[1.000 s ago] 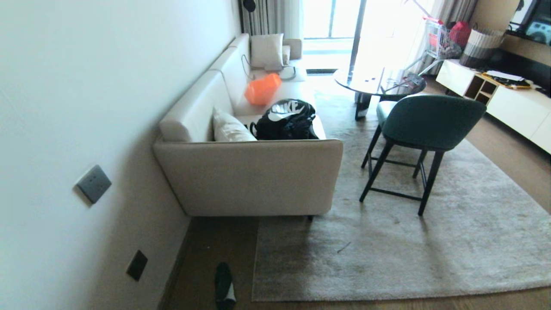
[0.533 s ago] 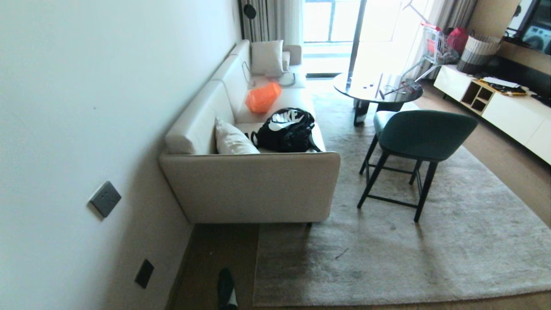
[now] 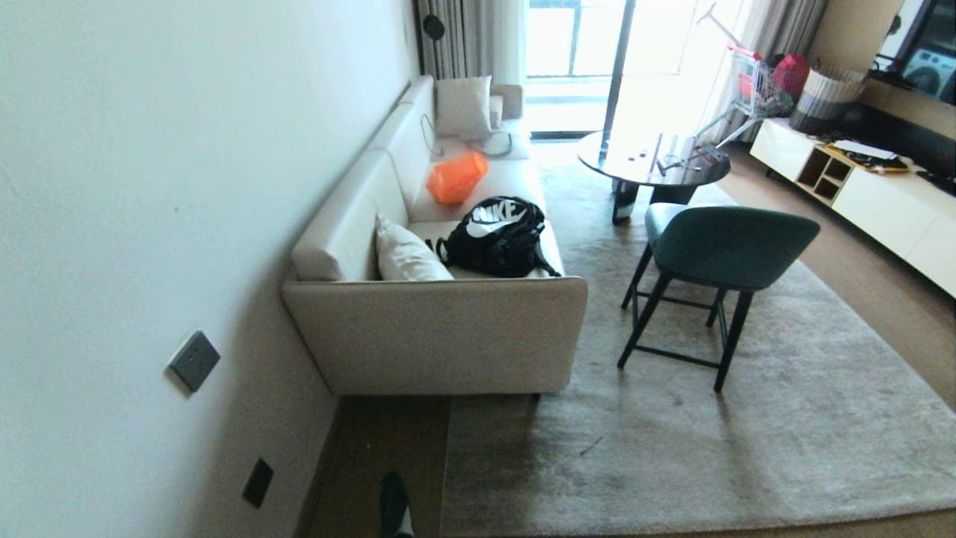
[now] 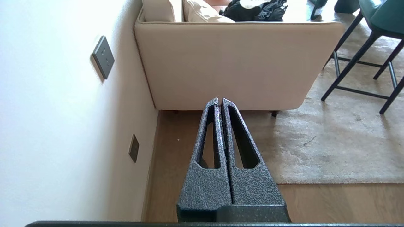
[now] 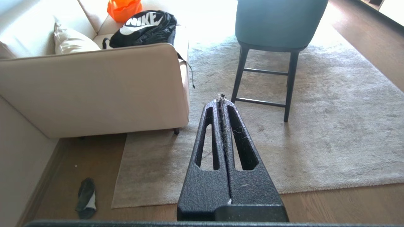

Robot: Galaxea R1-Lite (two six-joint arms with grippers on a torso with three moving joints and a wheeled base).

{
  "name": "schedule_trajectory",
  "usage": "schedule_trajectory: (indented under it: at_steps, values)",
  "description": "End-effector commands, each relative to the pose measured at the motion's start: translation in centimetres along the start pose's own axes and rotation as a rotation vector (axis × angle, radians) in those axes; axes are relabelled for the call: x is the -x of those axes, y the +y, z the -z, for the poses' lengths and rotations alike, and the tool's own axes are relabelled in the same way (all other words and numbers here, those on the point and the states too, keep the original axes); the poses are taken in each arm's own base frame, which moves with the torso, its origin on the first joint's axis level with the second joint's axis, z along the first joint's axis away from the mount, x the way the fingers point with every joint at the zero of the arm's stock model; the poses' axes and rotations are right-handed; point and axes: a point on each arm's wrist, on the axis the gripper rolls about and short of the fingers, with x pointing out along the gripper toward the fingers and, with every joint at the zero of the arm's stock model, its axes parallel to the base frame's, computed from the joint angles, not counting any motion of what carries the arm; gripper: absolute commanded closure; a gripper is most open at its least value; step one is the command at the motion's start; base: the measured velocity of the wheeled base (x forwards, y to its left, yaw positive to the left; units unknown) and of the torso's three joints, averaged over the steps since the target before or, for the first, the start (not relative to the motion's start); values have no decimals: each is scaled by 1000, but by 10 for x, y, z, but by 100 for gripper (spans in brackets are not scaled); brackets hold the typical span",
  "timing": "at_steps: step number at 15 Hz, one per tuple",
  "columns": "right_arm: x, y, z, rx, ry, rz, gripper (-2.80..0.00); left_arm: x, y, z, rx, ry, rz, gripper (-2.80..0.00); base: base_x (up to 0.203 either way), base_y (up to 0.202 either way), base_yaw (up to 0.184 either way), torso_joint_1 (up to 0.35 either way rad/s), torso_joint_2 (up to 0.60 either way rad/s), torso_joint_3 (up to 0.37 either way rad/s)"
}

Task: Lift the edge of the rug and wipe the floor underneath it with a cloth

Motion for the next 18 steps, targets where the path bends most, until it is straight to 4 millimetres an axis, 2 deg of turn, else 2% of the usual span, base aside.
schedule_trajectory:
  at_steps: [1,12,18]
  values:
    - [0,0,0,0,-1,0,0,0,0,0,0,0,0,0,0,0,0,154,-354,-203]
    - [0,0,0,-8,-1,0,0,0,0,0,0,0,0,0,0,0,0,144,-322,-178]
    - [0,0,0,-8,-1,0,0,0,0,0,0,0,0,0,0,0,0,0,0,0]
